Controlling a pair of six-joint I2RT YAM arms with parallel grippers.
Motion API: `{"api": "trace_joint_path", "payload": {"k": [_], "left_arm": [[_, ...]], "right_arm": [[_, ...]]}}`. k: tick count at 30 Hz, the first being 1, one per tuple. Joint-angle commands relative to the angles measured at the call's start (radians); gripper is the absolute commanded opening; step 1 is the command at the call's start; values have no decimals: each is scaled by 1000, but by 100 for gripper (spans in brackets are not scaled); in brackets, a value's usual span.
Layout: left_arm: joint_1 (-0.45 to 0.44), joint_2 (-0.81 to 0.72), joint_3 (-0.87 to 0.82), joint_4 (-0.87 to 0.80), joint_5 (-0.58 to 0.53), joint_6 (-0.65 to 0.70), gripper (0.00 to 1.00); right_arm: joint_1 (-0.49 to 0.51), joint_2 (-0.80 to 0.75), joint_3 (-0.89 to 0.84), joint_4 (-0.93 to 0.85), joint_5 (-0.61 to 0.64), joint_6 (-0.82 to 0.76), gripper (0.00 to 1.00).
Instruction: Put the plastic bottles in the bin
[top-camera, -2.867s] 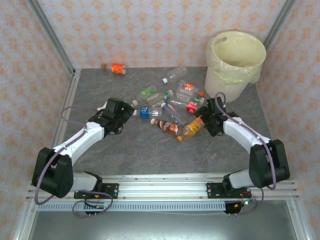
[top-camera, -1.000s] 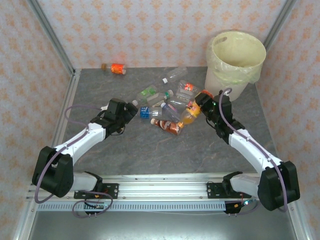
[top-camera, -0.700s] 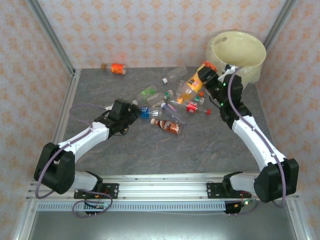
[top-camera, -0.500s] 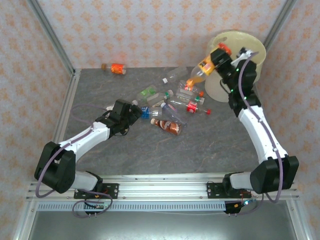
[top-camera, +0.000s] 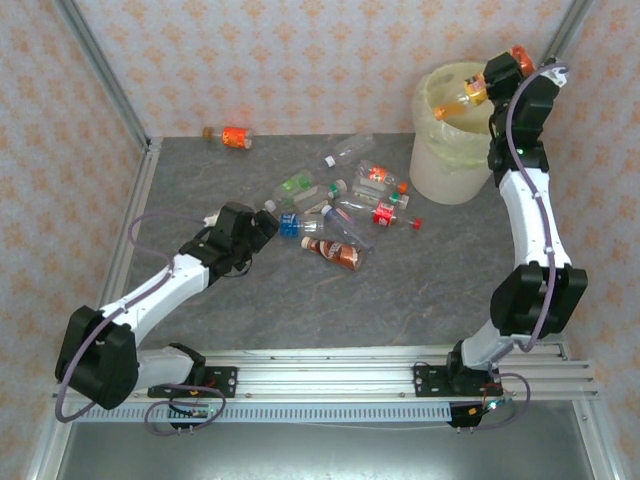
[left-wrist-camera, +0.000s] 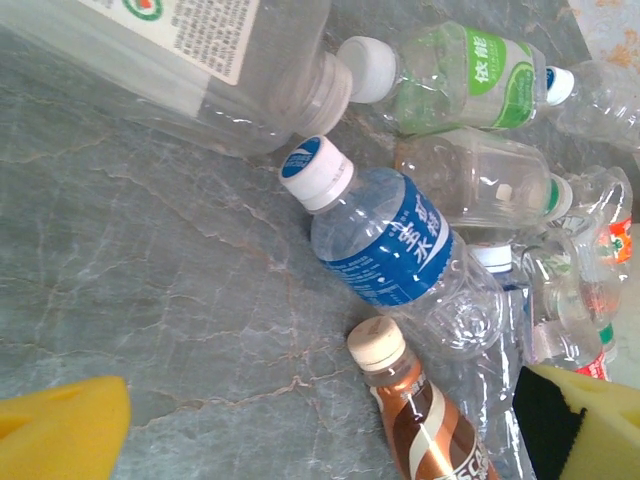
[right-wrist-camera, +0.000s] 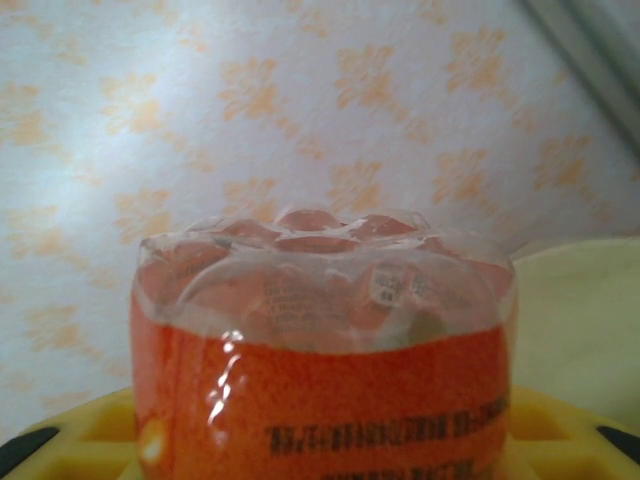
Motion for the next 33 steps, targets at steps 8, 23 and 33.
{"api": "trace_joint_path", "payload": {"k": [8,23,33], "left_arm": [[-5,-65,-41,-75,-80,-3,100],[-4,-58,-34,-70,-78,-2,100],[-5,-63,-32,-81,-91,3,100]], "right_arm": [[-83,210,264,-130,-269,-302,53],[-78,350,337,-264,-552,-594,60],[-51,483,521,-460,-623,-648,68]]}}
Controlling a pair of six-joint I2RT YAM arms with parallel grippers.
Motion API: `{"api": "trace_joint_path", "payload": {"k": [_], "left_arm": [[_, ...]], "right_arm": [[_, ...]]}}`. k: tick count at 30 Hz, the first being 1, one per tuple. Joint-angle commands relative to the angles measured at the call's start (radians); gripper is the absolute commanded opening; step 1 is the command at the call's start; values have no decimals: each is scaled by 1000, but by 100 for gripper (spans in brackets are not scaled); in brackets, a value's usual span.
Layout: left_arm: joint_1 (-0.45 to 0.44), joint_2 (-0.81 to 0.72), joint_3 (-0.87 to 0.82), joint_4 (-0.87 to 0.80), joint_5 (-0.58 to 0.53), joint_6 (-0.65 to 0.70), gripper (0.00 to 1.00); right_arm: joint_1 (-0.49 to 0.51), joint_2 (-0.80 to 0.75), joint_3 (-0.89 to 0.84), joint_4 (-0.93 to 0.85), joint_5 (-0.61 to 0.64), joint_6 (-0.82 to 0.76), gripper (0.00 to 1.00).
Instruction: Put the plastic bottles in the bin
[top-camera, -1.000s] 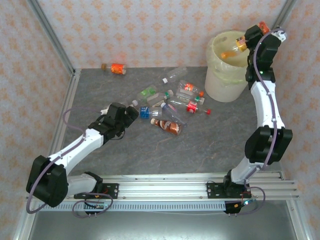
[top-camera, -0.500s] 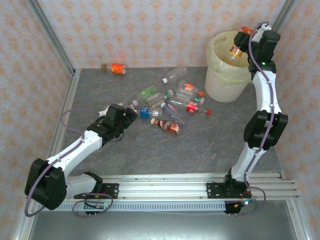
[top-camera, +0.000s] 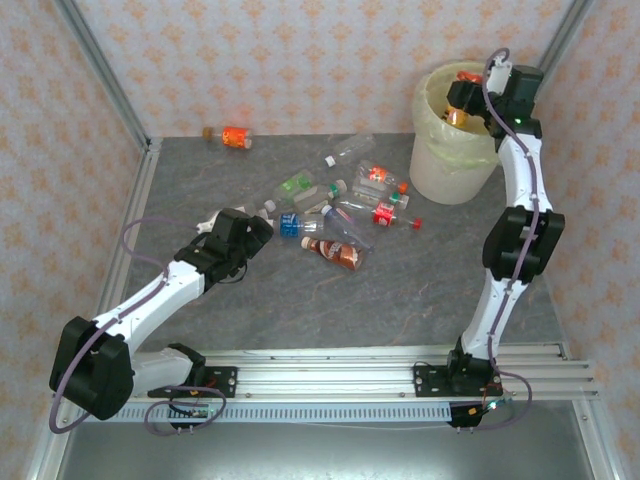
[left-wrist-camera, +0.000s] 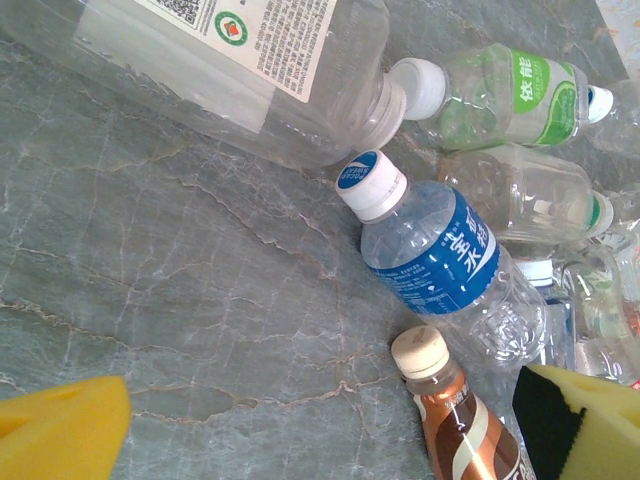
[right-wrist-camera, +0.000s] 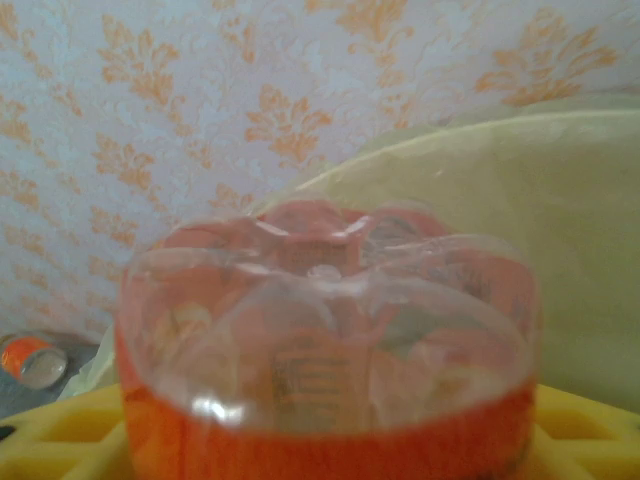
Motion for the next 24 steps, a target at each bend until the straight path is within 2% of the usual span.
{"api": "trace_joint_path", "payload": {"k": [1,15,24], "left_arm": [[-5,-14,1,-31,-35,1,100],[-4,-21,-8,-35,-42,7,100],[-3,-7,-7,-21,-35,2,100]], "right_arm": [[17,33,89,-78,-56,-37,71],[18,34,149,-73,-147,85,77],[17,-106,15,-45,-46,94,87]]}}
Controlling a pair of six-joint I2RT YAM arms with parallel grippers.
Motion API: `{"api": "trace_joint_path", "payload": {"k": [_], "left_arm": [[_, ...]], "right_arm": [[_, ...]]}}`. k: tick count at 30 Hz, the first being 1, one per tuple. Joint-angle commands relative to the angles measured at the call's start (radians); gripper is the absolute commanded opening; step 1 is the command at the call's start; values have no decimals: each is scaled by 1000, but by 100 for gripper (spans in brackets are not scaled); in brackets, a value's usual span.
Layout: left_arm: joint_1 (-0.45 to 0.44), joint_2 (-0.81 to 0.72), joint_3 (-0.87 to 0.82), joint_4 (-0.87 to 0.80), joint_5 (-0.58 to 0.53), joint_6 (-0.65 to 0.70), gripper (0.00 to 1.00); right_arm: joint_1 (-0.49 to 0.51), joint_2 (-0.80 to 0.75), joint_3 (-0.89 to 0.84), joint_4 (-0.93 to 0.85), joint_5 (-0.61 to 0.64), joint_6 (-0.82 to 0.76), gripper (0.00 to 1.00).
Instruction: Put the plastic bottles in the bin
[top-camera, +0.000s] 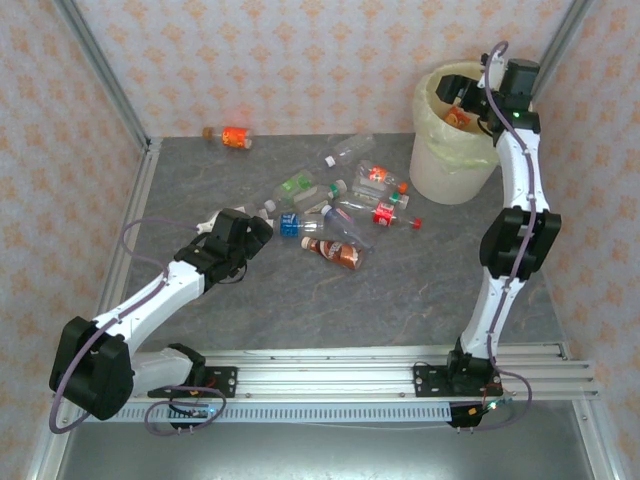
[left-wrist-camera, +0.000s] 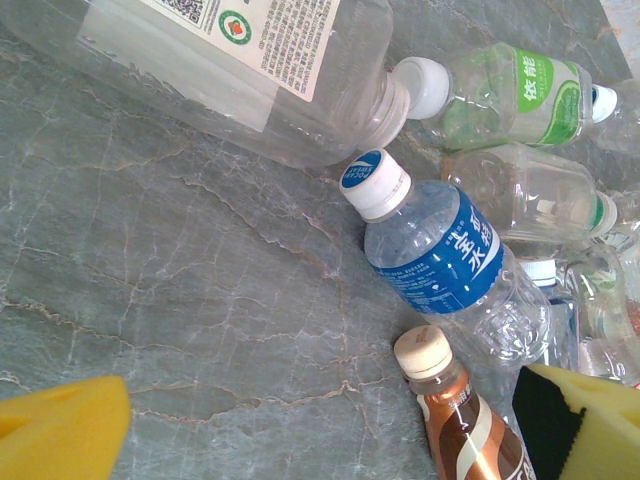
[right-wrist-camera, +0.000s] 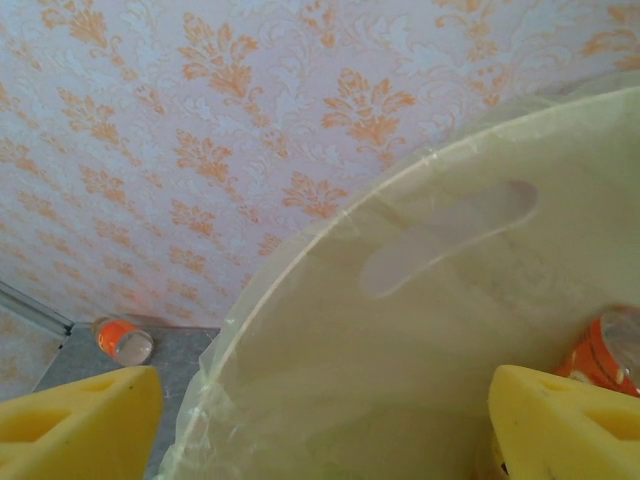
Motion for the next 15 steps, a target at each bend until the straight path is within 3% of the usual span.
{"api": "trace_joint_path", "payload": {"k": [1,8,15], "left_arm": [[-3,-4,-5,-16,-34,-1,100],[-3,14,0,-6,-25,-10,100],[7,23,-2,-16,-75,-72,100]], "right_arm": [[0,-127,-71,55,43,5,88],[1,-317,-343,204,105,-2,94],[4,-541,-635,378,133,188,99]]}}
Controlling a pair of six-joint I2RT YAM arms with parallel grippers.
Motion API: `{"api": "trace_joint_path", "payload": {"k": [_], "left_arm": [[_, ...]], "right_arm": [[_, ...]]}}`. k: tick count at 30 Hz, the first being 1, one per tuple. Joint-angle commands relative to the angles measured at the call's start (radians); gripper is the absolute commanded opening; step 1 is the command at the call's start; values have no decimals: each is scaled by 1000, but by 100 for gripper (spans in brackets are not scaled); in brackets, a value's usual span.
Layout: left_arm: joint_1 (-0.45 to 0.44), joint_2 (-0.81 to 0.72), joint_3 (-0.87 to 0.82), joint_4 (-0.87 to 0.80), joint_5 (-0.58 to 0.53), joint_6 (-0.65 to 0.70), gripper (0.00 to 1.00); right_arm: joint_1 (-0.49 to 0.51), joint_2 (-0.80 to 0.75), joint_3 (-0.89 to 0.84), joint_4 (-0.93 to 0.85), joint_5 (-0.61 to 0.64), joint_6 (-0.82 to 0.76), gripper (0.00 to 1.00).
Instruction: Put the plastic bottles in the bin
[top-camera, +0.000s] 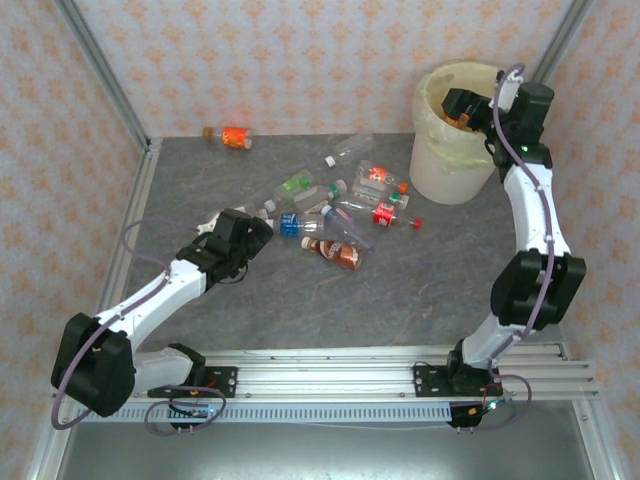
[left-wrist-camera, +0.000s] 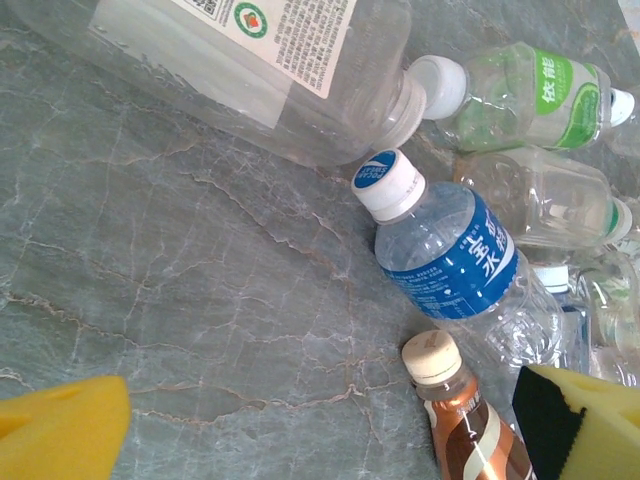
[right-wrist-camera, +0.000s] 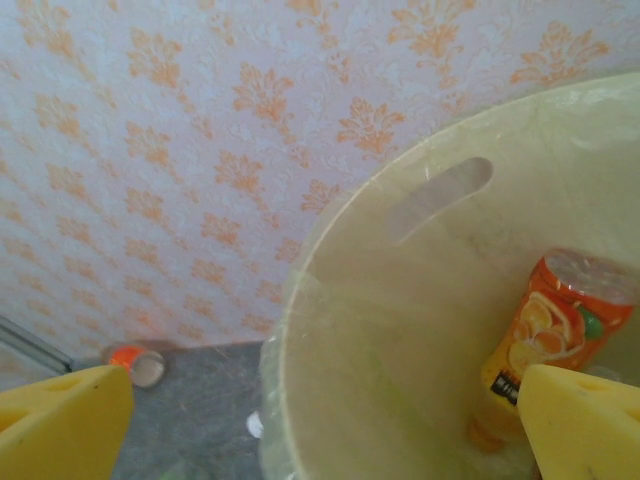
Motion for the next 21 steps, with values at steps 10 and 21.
{"api": "trace_joint_path", "payload": {"k": [10,21], "left_arm": [[36,-2,24,-51,-107,-124,100],[9,134,43,48,10,-180,100]], "right_arm": [[74,-515,-570,195,23,170,99],[420,-580,-891,98,144,72,99]]}}
